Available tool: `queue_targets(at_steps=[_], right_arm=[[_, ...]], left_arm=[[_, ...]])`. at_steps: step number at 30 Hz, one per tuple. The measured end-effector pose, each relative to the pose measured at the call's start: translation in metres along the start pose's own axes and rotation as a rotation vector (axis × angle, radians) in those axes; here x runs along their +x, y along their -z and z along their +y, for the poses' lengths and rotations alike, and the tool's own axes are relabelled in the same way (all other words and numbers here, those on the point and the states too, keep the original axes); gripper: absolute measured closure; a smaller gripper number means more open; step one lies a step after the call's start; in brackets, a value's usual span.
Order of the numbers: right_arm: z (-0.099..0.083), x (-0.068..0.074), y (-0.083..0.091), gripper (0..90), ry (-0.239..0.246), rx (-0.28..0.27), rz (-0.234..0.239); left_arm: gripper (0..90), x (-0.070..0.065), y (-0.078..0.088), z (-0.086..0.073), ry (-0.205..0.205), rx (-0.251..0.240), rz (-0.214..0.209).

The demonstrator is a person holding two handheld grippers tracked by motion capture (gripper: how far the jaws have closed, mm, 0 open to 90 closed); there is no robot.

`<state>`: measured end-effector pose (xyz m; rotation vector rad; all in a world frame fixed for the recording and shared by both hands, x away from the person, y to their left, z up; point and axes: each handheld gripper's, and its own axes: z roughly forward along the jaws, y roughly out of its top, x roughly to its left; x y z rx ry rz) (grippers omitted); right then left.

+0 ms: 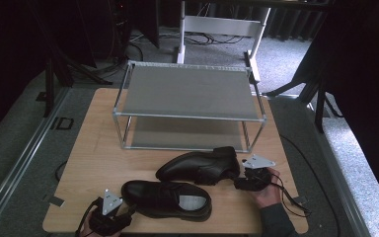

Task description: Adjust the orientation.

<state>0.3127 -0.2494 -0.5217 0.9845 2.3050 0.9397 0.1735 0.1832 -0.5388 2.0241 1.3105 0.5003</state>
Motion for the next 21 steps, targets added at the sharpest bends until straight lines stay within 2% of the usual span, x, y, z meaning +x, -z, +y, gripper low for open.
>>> queue_targets(at_steps=[7, 10, 12, 14, 19, 21], right_arm=[[0.015, 0.004, -0.014, 26.3, 0.064, 0.02, -0.033], [0.019, 0.006, -0.017, 29.0, 0.074, 0.02, -0.039], [0.02, 0.006, -0.018, 32.6, 0.073, 0.015, -0.052], [0.02, 0.005, -0.015, 41.4, 0.071, 0.003, -0.05], [0.021, 0.006, -0.009, 53.9, 0.082, -0.029, -0.086], [0.023, 0.008, -0.007, 56.7, 0.091, -0.023, -0.105]], left_arm=[[49.2, 0.006, -0.007, 0.006, 0.009, -0.002, -0.014], [49.1, 0.009, -0.01, 0.009, 0.004, -0.002, -0.015], [49.1, 0.01, -0.012, 0.011, 0.0, -0.003, -0.016], [49.1, 0.011, -0.014, 0.013, -0.003, -0.004, -0.016], [49.1, 0.014, -0.021, 0.02, -0.012, -0.003, -0.013], [49.1, 0.015, -0.023, 0.022, -0.017, -0.003, -0.011]])
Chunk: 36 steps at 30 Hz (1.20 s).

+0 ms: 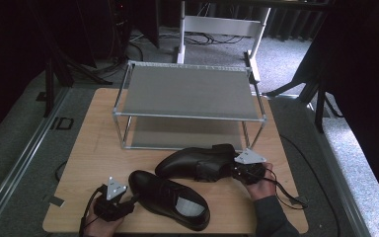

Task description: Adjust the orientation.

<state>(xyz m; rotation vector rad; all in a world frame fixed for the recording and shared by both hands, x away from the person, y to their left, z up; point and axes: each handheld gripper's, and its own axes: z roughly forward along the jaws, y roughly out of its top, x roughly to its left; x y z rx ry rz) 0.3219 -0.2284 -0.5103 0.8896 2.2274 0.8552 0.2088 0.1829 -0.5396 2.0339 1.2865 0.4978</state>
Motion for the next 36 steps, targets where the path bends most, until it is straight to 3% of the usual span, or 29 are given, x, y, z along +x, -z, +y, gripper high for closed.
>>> queue_targets(at_steps=[5, 9, 15, 19, 22, 27, 36], right_arm=[[0.008, 0.007, 0.002, 64.2, 0.058, 0.016, -0.065], [0.013, 0.011, 0.003, 67.4, 0.072, 0.026, -0.092], [0.022, 0.011, 0.01, 73.2, 0.072, 0.031, -0.098], [0.029, 0.012, 0.017, 78.1, 0.078, 0.054, -0.09], [0.031, 0.011, 0.021, 80.2, 0.058, 0.092, -0.049], [0.027, 0.009, 0.023, 80.4, 0.006, 0.131, -0.024], [0.029, 0.008, 0.024, 79.9, -0.041, 0.162, -0.009]], left_arm=[[49.1, 0.002, -0.003, 0.003, 0.001, 0.0, -0.004], [49.1, 0.002, -0.003, 0.004, 0.008, -0.001, -0.004], [49.3, -0.001, 0.001, 0.002, 0.024, 0.0, -0.013], [49.2, -0.01, 0.006, 0.001, 0.002, -0.001, -0.037], [49.2, -0.017, 0.007, -0.001, -0.013, -0.005, -0.068], [49.6, -0.03, 0.002, 0.0, -0.053, 0.015, -0.104], [53.5, -0.03, -0.004, 0.008, -0.055, 0.001, -0.142]])
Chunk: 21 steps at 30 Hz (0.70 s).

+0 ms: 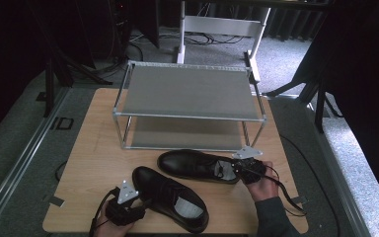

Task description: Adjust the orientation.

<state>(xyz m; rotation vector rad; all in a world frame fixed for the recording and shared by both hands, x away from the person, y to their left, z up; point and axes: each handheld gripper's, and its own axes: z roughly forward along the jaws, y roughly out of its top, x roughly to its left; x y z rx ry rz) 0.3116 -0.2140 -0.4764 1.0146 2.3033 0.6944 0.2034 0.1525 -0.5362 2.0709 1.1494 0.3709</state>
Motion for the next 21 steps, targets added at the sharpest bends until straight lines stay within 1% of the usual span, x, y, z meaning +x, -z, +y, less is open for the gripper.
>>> queue_targets(at_steps=[3, 6, 7, 8, 10, 12, 13, 14, 15, 16, 19, 20, 21], right_arm=[[0.0, 0.0, 0.001, 79.8, -0.018, 0.012, 0.006], [0.0, 0.0, 0.002, 79.8, -0.02, 0.021, 0.011], [0.0, 0.0, 0.002, 79.7, -0.022, 0.028, 0.012], [0.0, 0.0, 0.003, 79.7, -0.025, 0.043, 0.022], [-0.001, 0.0, 0.005, 79.9, -0.034, 0.054, 0.043], [-0.003, 0.0, 0.008, 81.0, -0.035, 0.065, 0.078], [-0.003, 0.0, 0.008, 81.0, -0.035, 0.065, 0.078], [-0.004, 0.001, 0.009, 81.0, -0.039, 0.07, 0.105], [-0.004, 0.002, 0.012, 79.8, -0.032, 0.076, 0.148], [-0.004, 0.003, 0.012, 79.3, -0.021, 0.077, 0.144], [-0.004, 0.003, 0.01, 78.8, -0.009, 0.077, 0.131], [-0.004, 0.001, 0.009, 77.2, -0.011, 0.062, 0.142], [-0.002, -0.003, 0.007, 69.0, -0.012, 0.01, 0.168]], left_arm=[[56.4, -0.001, -0.004, 0.006, -0.007, -0.006, -0.014], [56.7, 0.001, -0.007, 0.008, -0.002, -0.008, -0.023], [56.7, 0.003, -0.009, 0.01, 0.0, -0.005, -0.037], [56.6, 0.004, -0.009, 0.01, 0.002, -0.005, -0.043], [56.7, 0.006, -0.011, 0.011, 0.006, -0.008, -0.046], [56.8, 0.007, -0.013, 0.013, 0.013, -0.011, -0.046], [56.8, 0.007, -0.013, 0.013, 0.013, -0.011, -0.046], [56.8, 0.007, -0.016, 0.016, 0.013, -0.011, -0.04], [57.7, 0.008, -0.017, 0.017, 0.014, -0.012, -0.039], [57.9, 0.008, -0.018, 0.019, 0.016, -0.013, -0.037], [58.1, 0.008, -0.021, 0.022, 0.012, -0.007, -0.041], [58.1, 0.009, -0.022, 0.023, 0.017, -0.009, -0.042], [58.0, 0.01, -0.022, 0.023, 0.02, -0.01, -0.042]])
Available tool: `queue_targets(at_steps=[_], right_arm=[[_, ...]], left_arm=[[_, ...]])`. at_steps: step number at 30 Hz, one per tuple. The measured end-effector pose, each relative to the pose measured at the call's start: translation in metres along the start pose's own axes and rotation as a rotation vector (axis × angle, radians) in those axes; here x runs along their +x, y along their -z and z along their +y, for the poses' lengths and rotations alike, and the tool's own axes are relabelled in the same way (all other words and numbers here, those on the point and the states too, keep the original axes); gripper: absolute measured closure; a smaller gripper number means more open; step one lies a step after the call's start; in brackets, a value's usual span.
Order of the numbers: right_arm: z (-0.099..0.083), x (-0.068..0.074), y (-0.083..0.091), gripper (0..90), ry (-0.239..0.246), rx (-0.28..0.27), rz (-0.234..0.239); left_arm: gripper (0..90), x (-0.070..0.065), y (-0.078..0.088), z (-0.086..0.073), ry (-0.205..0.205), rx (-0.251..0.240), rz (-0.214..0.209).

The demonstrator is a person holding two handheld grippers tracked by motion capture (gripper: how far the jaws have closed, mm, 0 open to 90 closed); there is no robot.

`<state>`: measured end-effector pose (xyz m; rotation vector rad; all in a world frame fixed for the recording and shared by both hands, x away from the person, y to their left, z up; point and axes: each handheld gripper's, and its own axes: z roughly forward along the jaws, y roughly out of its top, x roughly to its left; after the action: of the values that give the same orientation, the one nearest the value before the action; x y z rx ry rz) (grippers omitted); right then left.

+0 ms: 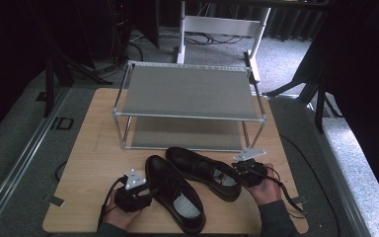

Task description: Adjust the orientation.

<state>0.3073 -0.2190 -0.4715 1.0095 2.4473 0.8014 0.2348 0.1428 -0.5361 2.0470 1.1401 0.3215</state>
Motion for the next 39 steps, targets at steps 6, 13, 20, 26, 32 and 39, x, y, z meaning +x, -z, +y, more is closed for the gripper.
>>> queue_targets(at_steps=[6, 13, 20, 26, 32, 39], right_arm=[[0.009, -0.005, -0.018, 66.3, 0.038, 0.025, 0.045], [0.009, -0.013, -0.02, 81.9, 0.006, -0.01, 0.138], [0.004, -0.015, -0.019, 86.8, -0.085, -0.063, 0.127], [0.002, -0.013, -0.016, 86.8, -0.145, -0.092, 0.14], [0.005, -0.008, -0.018, 86.8, -0.202, -0.104, 0.18], [0.004, -0.006, -0.018, 86.7, -0.215, -0.097, 0.211]], left_arm=[[56.6, 0.0, 0.004, -0.004, 0.011, -0.001, -0.022], [56.0, -0.003, 0.005, -0.005, 0.005, 0.006, -0.026], [55.9, -0.005, 0.006, -0.007, 0.001, 0.008, -0.042], [57.8, -0.009, 0.005, -0.006, -0.007, 0.008, -0.056], [62.0, -0.014, 0.002, -0.004, -0.011, 0.005, -0.084], [63.4, -0.025, -0.004, 0.0, -0.03, 0.006, -0.128]])
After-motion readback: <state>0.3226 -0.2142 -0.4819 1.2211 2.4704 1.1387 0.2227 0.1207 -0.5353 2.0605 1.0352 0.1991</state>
